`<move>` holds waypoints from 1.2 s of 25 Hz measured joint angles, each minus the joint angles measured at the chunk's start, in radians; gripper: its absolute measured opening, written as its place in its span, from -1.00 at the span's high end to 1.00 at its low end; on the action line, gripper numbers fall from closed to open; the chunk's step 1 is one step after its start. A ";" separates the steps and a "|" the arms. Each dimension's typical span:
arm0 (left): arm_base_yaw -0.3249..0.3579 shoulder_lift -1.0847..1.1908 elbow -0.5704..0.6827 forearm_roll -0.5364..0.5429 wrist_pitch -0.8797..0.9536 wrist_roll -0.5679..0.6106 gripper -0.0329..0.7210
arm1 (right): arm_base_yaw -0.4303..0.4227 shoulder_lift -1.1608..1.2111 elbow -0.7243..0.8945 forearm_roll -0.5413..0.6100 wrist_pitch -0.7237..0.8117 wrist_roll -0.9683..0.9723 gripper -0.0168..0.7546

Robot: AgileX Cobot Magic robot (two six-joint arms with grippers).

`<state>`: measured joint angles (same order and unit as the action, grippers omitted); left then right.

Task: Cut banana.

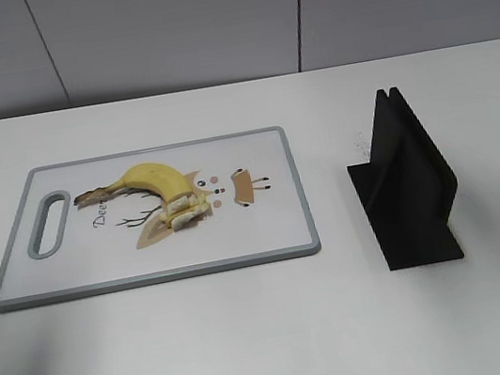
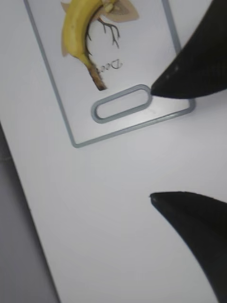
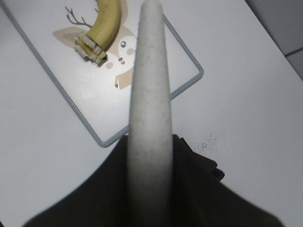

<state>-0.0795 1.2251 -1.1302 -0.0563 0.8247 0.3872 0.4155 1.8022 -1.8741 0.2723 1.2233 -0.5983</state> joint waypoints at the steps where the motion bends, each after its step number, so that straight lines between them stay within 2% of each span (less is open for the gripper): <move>1: 0.000 -0.011 0.000 0.027 0.039 -0.046 -0.66 | 0.000 -0.010 0.000 -0.009 0.000 0.057 0.51; 4: 0.000 -0.041 0.001 0.068 0.155 -0.133 -0.66 | 0.000 -0.039 0.000 -0.015 0.001 0.237 0.51; 8: 0.001 -0.115 0.058 0.077 0.223 -0.182 -0.66 | 0.000 -0.102 0.040 -0.018 0.001 0.412 0.51; 12: 0.001 -0.255 0.182 0.077 0.227 -0.224 -0.66 | 0.000 -0.187 0.165 -0.043 -0.013 0.535 0.51; 19: 0.001 -0.537 0.380 0.077 0.267 -0.264 -0.66 | 0.000 -0.315 0.411 -0.142 -0.148 0.742 0.51; 30: 0.001 -1.006 0.543 0.076 0.344 -0.304 -0.66 | 0.000 -0.447 0.742 -0.240 -0.329 0.965 0.51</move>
<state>-0.0786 0.2193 -0.5876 0.0197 1.1686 0.0837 0.4155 1.3555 -1.1325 0.0324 0.8947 0.3672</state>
